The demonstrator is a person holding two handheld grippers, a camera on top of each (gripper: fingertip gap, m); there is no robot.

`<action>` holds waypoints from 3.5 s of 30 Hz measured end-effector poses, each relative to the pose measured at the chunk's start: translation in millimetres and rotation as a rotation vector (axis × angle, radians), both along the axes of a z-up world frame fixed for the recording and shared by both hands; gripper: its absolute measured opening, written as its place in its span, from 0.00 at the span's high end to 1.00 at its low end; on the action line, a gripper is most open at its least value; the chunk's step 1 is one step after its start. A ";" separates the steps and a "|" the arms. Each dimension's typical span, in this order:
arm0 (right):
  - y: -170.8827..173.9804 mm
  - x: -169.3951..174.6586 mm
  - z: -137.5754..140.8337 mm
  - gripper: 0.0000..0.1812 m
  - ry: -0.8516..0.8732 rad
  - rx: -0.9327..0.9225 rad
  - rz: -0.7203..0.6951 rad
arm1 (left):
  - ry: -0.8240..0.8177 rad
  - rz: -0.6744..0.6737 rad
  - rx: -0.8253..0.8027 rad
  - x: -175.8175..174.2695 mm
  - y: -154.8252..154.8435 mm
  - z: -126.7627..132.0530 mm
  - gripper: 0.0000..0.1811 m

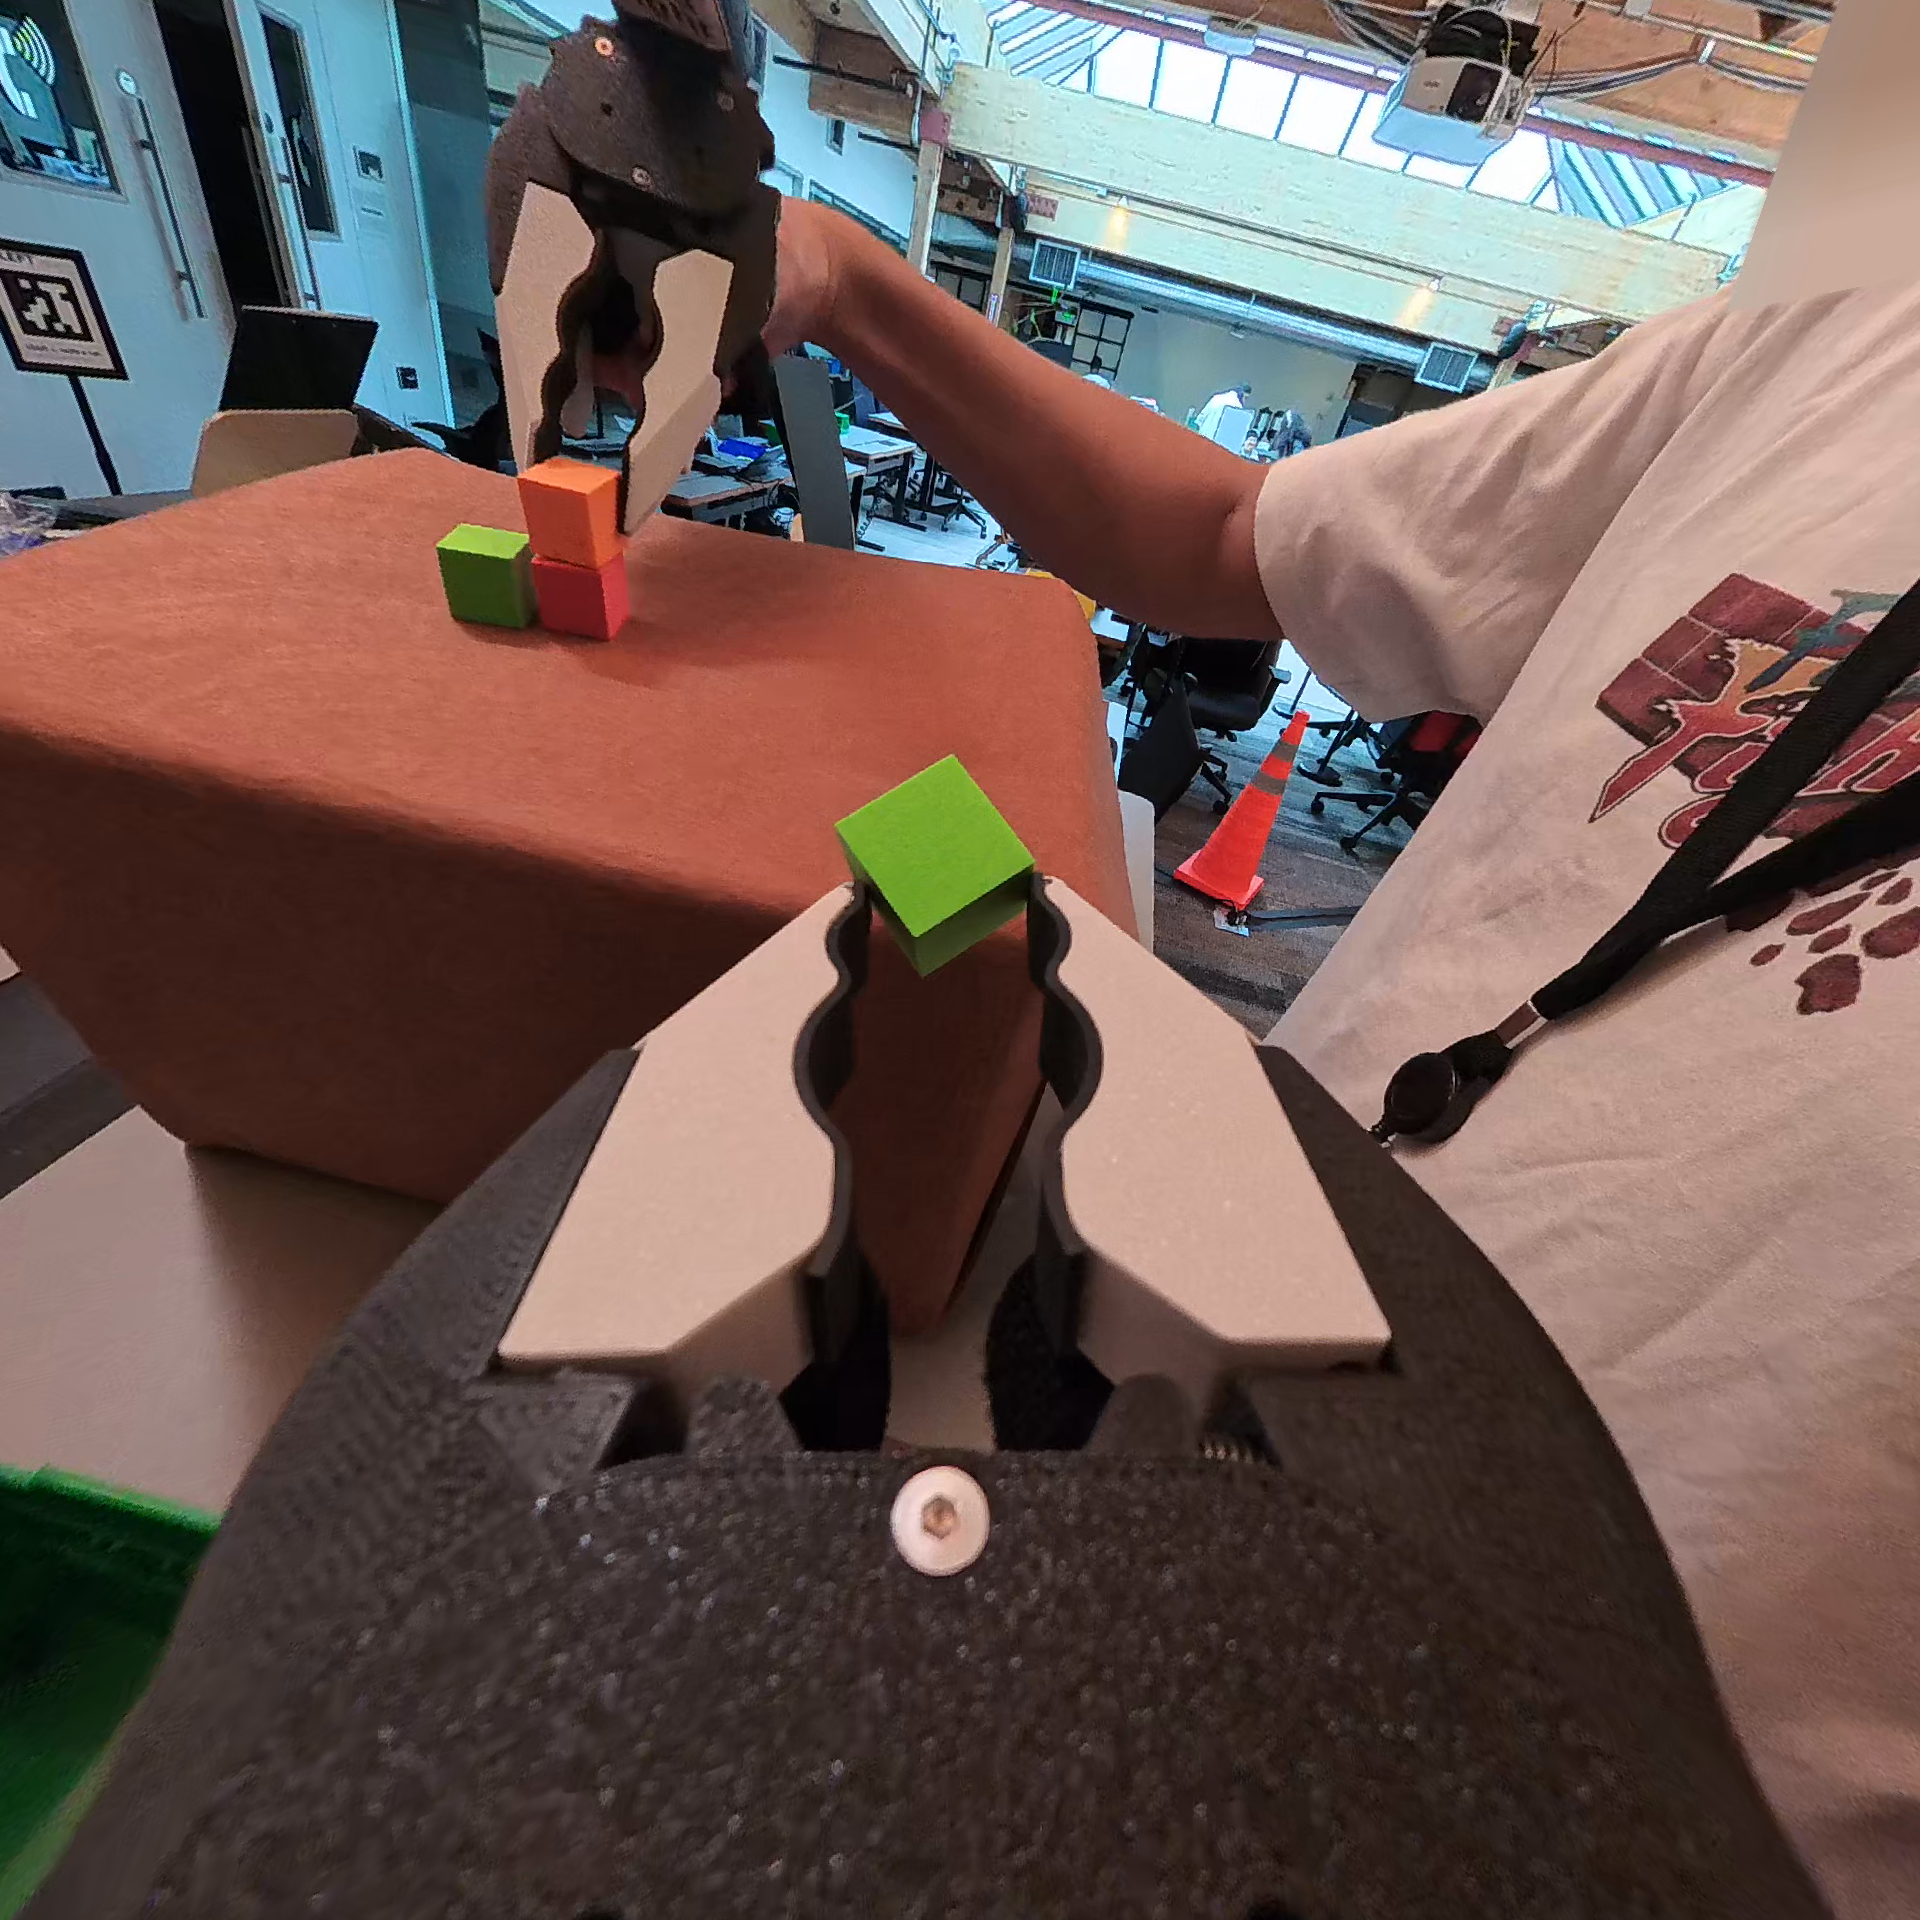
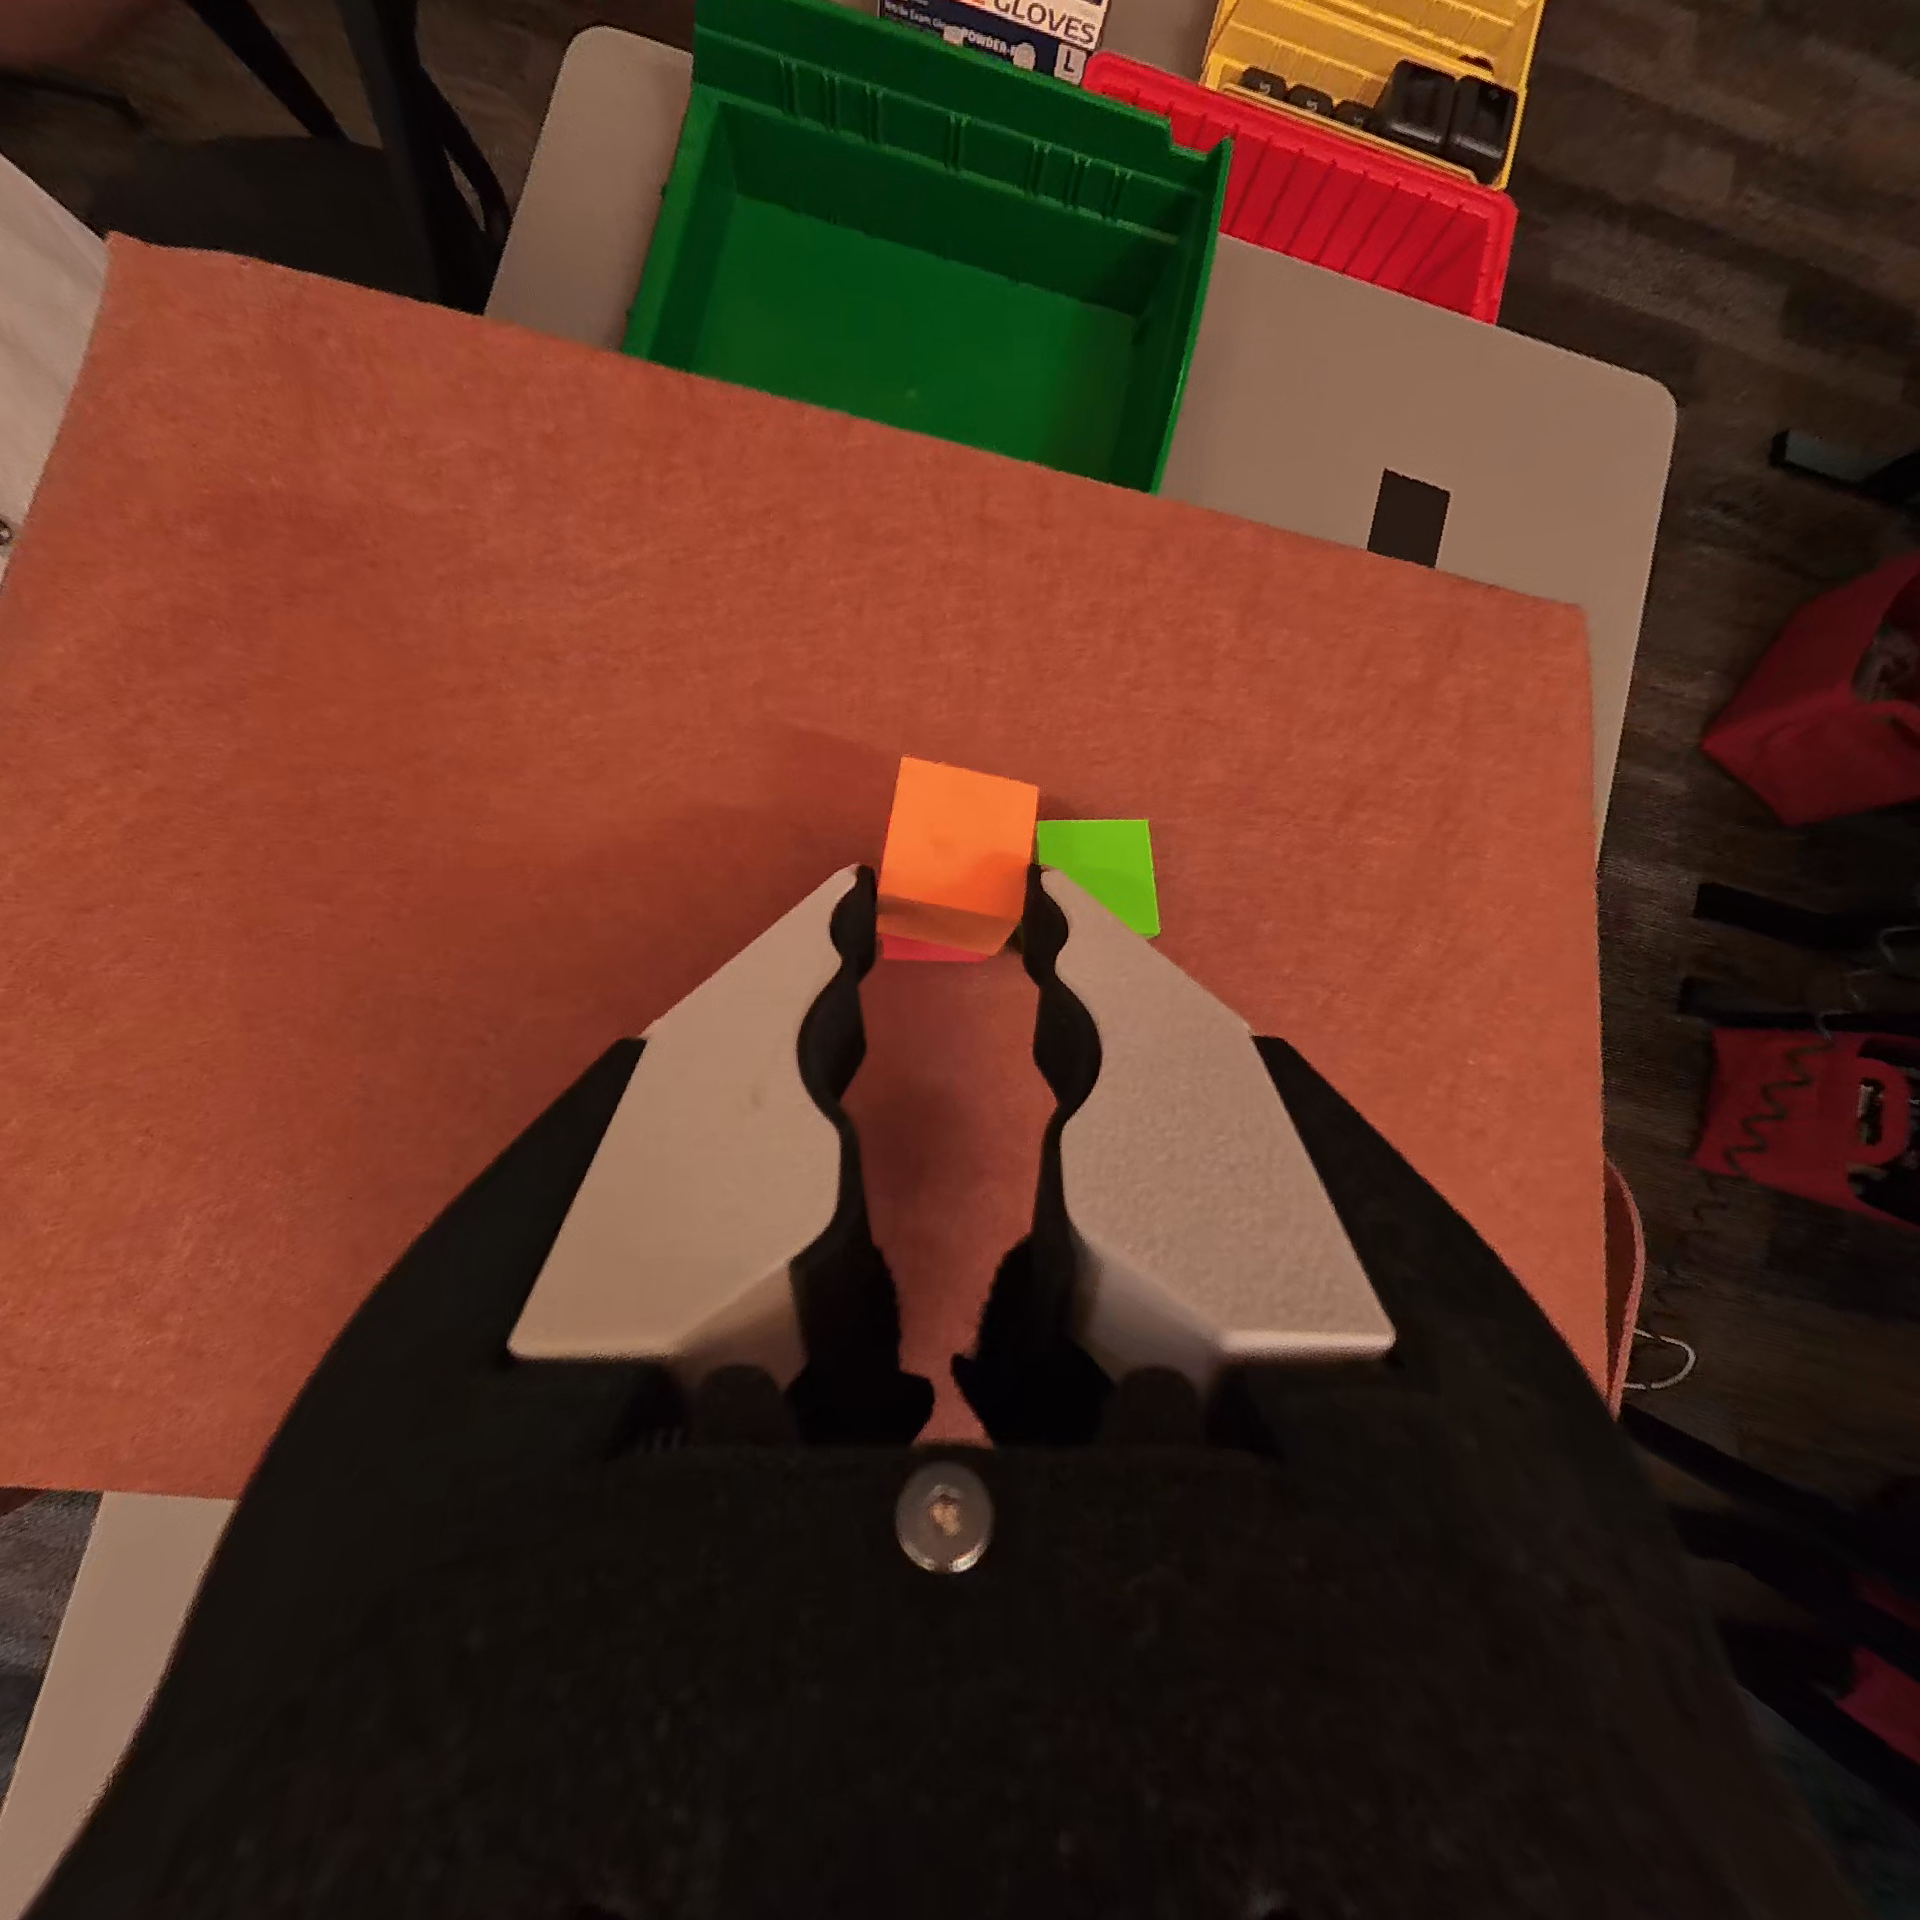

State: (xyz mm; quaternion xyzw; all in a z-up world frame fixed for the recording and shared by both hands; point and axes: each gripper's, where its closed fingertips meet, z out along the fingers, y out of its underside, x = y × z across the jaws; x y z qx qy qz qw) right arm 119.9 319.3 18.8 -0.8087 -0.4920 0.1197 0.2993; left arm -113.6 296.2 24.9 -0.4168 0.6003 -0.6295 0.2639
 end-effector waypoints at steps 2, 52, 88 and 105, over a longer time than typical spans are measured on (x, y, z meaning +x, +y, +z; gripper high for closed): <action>-0.1 -0.6 1.3 0.85 -0.001 0.002 0.007 | -0.001 -0.002 -0.002 0.4 -1.2 0.1 0.83; -146.0 -79.5 56.3 0.71 0.491 0.386 -0.354 | 0.235 -0.606 0.677 229.5 23.7 26.9 0.83; -148.8 -76.7 58.4 0.73 0.506 0.379 -0.387 | 0.327 -0.526 0.670 235.8 57.2 -6.3 0.73; -141.4 -81.4 57.8 0.74 0.473 0.360 -0.471 | 0.316 -0.719 0.697 255.0 46.2 -28.1 0.71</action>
